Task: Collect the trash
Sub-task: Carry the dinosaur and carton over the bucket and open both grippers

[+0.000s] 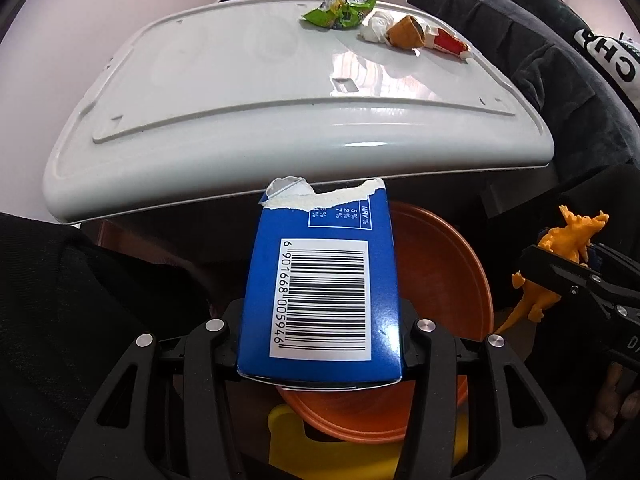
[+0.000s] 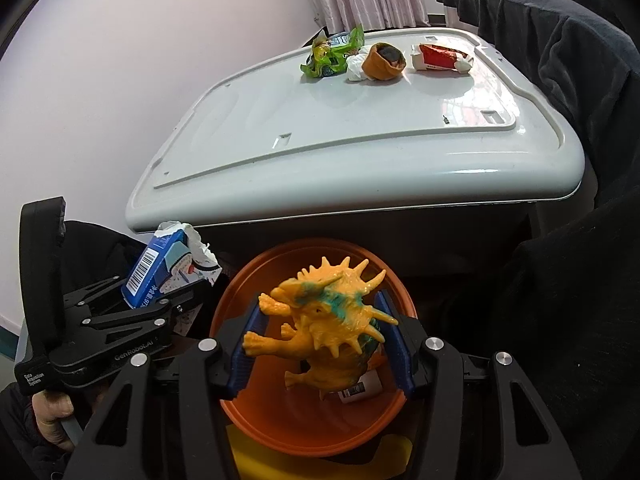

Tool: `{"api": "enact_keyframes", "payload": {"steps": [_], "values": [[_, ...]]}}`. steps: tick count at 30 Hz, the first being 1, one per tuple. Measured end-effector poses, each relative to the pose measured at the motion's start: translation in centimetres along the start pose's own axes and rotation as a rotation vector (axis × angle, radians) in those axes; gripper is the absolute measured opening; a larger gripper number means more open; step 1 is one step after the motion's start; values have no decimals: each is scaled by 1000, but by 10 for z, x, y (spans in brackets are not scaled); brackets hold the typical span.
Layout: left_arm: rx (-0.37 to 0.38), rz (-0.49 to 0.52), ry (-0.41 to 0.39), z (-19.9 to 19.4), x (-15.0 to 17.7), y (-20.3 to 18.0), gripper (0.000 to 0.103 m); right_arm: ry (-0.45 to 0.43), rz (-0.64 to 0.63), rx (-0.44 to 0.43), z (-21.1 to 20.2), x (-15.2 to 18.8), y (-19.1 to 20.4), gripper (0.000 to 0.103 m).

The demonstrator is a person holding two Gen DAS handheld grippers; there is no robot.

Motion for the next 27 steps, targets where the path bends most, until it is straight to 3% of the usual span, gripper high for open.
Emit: {"api": "enact_keyframes", "payload": {"steps": [19, 21, 23, 27], "values": [[7, -13, 19, 3, 3, 4, 48, 20, -2, 0, 3, 2, 1, 55], [-7, -13, 29, 4, 4, 5, 54, 34, -5, -1, 6, 3, 2, 57], [-24, -14, 35, 5, 4, 7, 69, 28, -7, -5, 4, 3, 3, 66], [-29, -15, 29, 3, 4, 9, 72, 7, 3, -11, 0, 1, 2, 68]]}}
Point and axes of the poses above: each gripper's, at about its wrist camera, not at the fingertips, and z roughly the way its jaws point, y to its left, x to its underside, the point moved 9 cm from there along z, roughly the way its jaws point, and after that the axes turned 8 degrees about z, right-handed, at the moved point
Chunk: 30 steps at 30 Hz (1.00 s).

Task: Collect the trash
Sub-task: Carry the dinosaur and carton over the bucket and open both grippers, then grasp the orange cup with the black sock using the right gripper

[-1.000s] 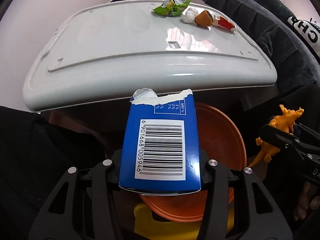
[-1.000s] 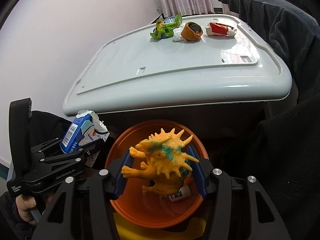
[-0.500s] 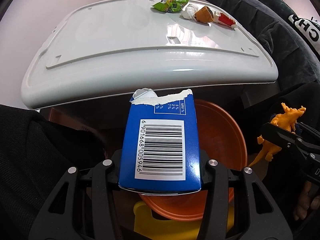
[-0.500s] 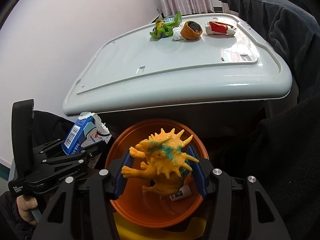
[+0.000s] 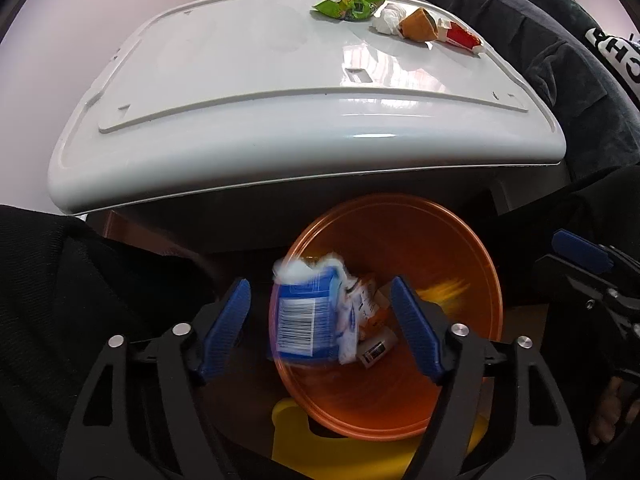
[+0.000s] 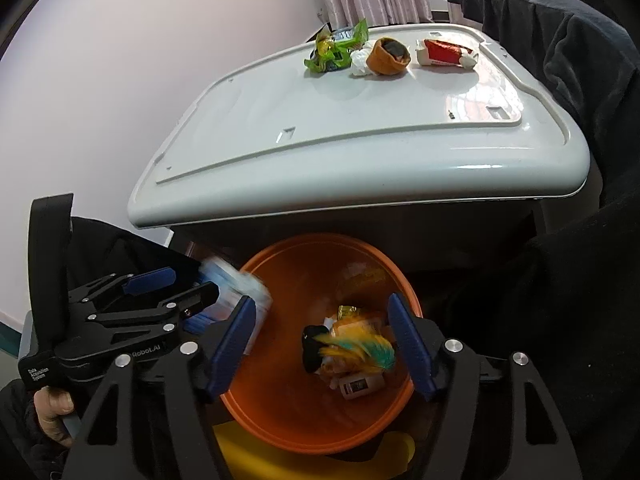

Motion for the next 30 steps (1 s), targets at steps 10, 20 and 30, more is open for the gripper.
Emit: {"api": "enact_keyframes", "payload": {"steps": [10, 20, 30], "values": [[9, -25, -9, -2, -6, 6, 72, -15, 15, -7, -3, -7, -1, 68], [4, -56, -187, -23, -90, 22, 76, -92, 37, 22, 8, -103, -12, 73], [-22, -146, -204, 8, -115, 37, 76, -129, 122, 103, 83, -239, -42, 75]]}}
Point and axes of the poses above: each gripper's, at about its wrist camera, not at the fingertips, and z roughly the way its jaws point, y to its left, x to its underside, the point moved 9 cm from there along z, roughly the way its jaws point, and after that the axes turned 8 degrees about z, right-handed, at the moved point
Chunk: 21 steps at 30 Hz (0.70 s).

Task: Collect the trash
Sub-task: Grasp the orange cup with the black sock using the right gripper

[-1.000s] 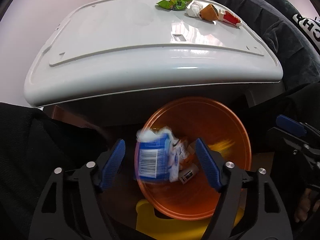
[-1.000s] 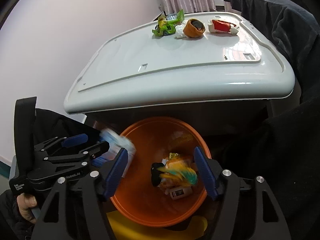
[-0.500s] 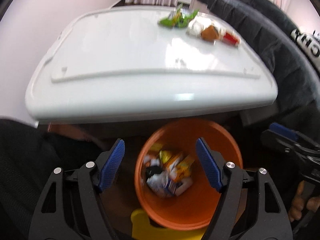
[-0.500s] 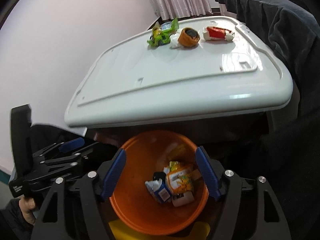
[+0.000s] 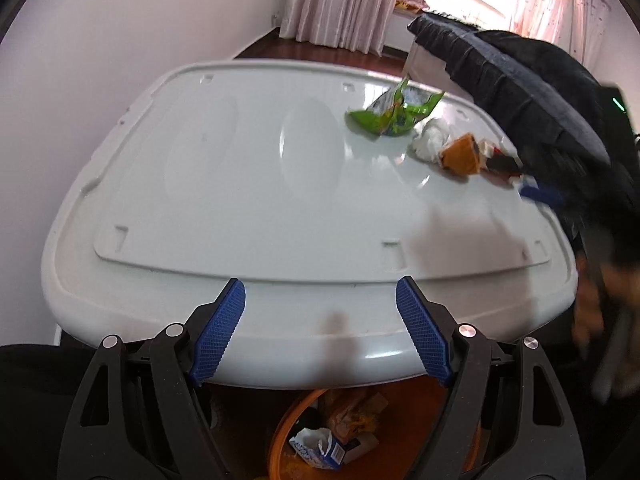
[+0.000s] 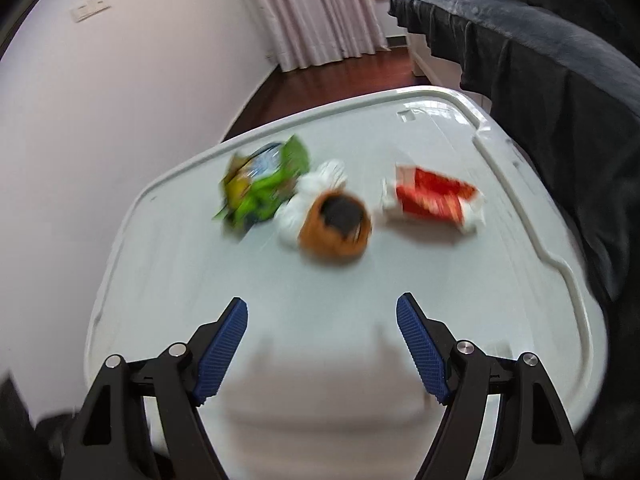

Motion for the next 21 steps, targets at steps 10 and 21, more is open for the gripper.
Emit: {"api": "enact_keyframes", "payload": {"steps": [10, 21], "values": [[17, 14, 8, 4, 8, 0, 76, 22, 100, 11, 53, -31, -12, 75], [-6, 15, 5, 6, 13, 2, 76, 39, -7, 53, 57, -18, 5, 31]]}}
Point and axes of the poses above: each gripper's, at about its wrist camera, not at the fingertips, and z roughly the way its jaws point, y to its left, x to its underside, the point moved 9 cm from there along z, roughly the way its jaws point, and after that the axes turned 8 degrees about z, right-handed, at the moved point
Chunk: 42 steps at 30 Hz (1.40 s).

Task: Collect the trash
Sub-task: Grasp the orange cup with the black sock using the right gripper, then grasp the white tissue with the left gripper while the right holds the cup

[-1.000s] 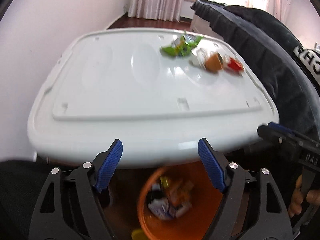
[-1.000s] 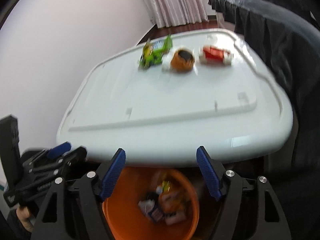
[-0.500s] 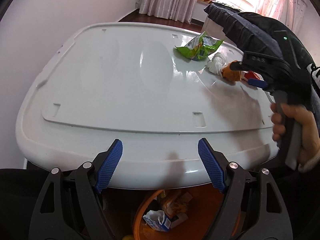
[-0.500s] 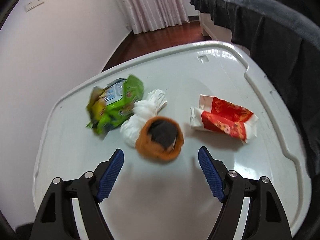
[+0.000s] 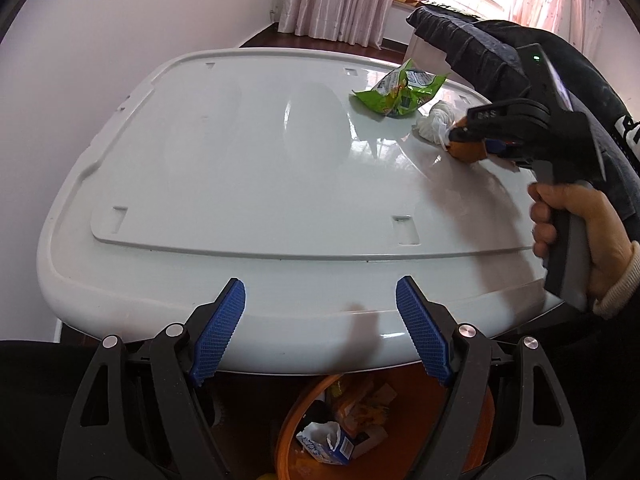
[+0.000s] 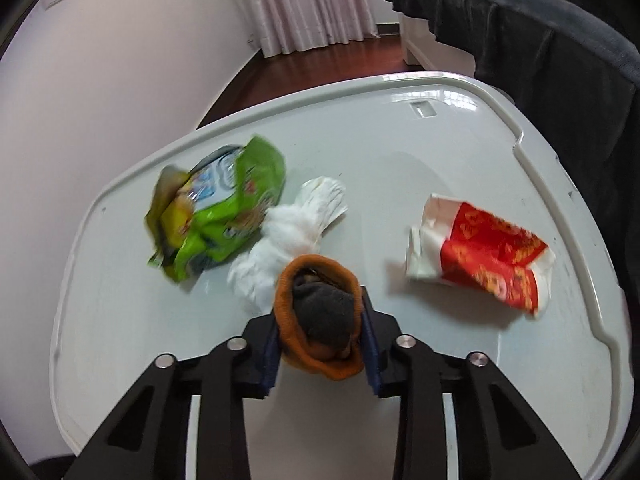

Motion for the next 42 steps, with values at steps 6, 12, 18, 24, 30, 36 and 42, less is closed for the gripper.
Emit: {"api": "enact_keyframes", "payload": {"steps": [6, 12, 18, 24, 30, 36, 42], "values": [[1, 42, -6, 0, -2, -12, 76, -7, 9, -91, -66, 25, -5, 31], [89, 142, -7, 20, -44, -64, 76, -120, -20, -96, -142, 25, -35, 31], [155, 271, -25, 65, -104, -111, 76, -194, 31, -83, -154, 20, -68, 31], [186, 279, 35, 119, -140, -121, 76, -227, 42, -101, -159, 11, -69, 31], [178, 249, 73, 155, -161, -119, 76, -200, 34, -139, -156, 13, -60, 31], [111, 286, 59, 171, -180, -129, 76, -193, 38, -147, -154, 13, -58, 31], [94, 282, 20, 171, -185, -134, 56, -188, 45, -157, -153, 14, -55, 32]]}}
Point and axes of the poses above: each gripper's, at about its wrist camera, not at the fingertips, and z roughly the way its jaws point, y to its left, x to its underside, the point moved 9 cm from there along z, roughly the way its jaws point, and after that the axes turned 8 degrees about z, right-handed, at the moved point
